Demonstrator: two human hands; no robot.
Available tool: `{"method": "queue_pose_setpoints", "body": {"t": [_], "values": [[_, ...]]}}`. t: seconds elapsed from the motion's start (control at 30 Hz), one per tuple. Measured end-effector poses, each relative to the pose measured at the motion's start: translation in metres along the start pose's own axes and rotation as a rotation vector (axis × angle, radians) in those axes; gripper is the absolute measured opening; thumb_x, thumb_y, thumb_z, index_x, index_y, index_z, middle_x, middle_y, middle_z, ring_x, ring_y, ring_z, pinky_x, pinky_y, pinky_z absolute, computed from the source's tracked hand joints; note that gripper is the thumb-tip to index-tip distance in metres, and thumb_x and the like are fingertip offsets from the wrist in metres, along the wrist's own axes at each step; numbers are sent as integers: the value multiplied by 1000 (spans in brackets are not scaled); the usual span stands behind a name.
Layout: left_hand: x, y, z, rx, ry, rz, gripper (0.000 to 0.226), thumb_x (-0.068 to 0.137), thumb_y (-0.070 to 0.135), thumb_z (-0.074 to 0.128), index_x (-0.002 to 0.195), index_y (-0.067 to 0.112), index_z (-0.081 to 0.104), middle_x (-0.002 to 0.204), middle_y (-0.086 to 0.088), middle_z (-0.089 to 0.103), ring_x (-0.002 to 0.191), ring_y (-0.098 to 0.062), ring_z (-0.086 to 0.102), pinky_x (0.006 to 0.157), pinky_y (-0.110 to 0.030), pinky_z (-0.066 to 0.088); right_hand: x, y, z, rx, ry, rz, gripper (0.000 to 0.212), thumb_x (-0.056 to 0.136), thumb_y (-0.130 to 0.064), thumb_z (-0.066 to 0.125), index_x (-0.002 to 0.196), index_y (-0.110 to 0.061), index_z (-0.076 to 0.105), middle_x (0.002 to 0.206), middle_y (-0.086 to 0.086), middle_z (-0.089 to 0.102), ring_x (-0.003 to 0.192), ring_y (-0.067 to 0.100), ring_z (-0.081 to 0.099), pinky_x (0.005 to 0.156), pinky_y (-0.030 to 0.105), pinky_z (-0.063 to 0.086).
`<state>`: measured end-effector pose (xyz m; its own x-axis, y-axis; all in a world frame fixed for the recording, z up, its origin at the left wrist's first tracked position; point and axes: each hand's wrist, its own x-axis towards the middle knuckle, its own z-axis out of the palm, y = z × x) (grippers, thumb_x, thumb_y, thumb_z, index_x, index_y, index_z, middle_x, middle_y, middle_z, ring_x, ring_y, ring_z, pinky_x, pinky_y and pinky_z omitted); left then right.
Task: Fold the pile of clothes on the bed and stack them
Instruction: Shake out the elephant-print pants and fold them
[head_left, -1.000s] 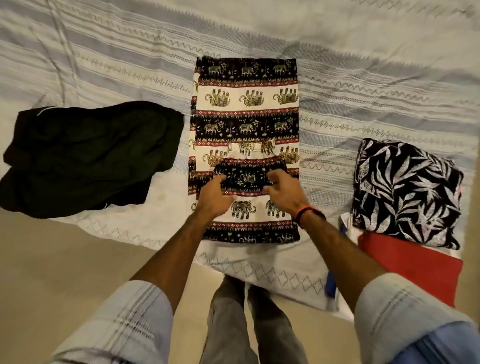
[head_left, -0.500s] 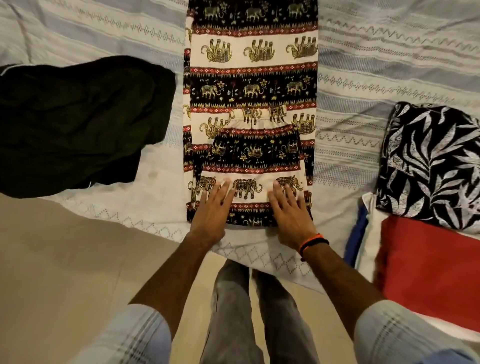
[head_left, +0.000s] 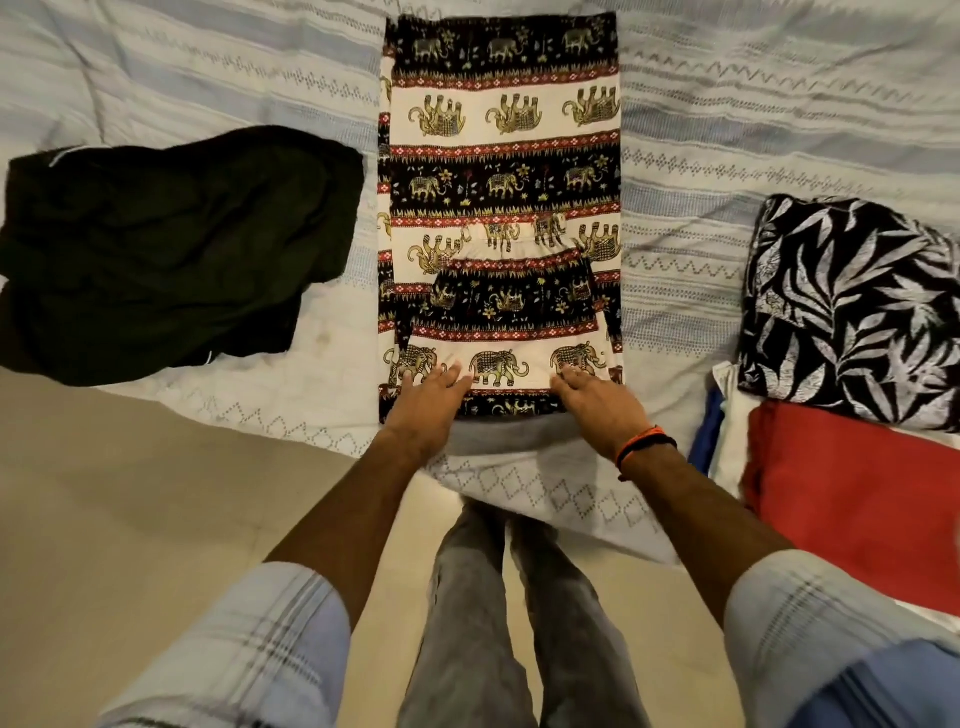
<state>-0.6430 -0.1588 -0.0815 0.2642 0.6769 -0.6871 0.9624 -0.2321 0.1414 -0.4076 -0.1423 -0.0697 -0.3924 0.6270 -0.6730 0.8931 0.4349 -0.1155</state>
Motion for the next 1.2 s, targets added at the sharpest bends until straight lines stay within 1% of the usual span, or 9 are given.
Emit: {"method": "queue_pose_setpoints", "body": {"t": [0.1,0.17,0.23,0.47,0.63,0.8,1.0,1.1,1.2], "values": [[-24,9,-18,-100,41,-11,75,86,-15,49,151,19,32,157,-6,34,142,-25,36,117,-47,30,-21,-2,-16,-23,46,9,46,96,0,51,139,-13,45,135,8,57,114,26,61,97,40,52],[-43,16,-29,-138,68,-27,65,88,-10,55,145,17,42,140,-7,54,125,-25,53,106,-38,45,-41,-3,-28,-35,51,24,40,98,0,45,135,-14,51,121,9,64,107,27,62,93,39,52],[-59,23,-34,-138,64,-52,58,88,-4,59,141,18,48,128,-8,62,115,-25,58,99,-38,49,-62,-4,-36,-34,57,32,39,98,-3,44,133,-15,54,114,10,66,104,27,62,90,39,52],[-105,49,-50,-96,74,-96,43,88,4,61,129,17,57,116,-7,64,105,-24,60,91,-36,52,-122,-3,-56,31,80,36,49,93,2,44,134,-21,57,116,12,65,105,30,61,86,40,51],[-117,59,-63,-111,130,-137,48,87,3,61,132,17,54,119,-8,63,106,-25,61,93,-37,53,-139,6,-71,99,139,54,41,93,-1,48,128,-17,62,116,13,65,108,31,59,91,42,51],[-112,49,-85,-133,238,-199,34,88,7,61,122,16,60,118,-11,63,105,-29,61,93,-40,52,-128,20,-89,225,265,68,35,93,0,52,121,-15,65,115,12,68,105,29,62,95,43,52],[-84,23,-126,-198,339,-240,38,82,12,72,118,18,61,116,-11,66,103,-30,63,93,-44,54,-99,31,-134,302,406,121,36,91,2,53,120,-15,68,111,14,70,101,33,63,92,44,52],[-58,4,-151,-217,375,-244,41,83,4,65,123,14,60,119,-15,65,107,-33,63,94,-44,53,-76,38,-163,334,456,147,36,90,-2,57,122,-15,67,115,15,69,106,36,62,91,45,52],[-36,-10,-169,-241,410,-249,45,85,6,65,128,12,56,122,-14,64,110,-32,61,96,-42,52,-57,42,-183,388,477,173,33,90,-8,63,121,-15,67,115,12,70,105,33,63,88,42,51]]}}
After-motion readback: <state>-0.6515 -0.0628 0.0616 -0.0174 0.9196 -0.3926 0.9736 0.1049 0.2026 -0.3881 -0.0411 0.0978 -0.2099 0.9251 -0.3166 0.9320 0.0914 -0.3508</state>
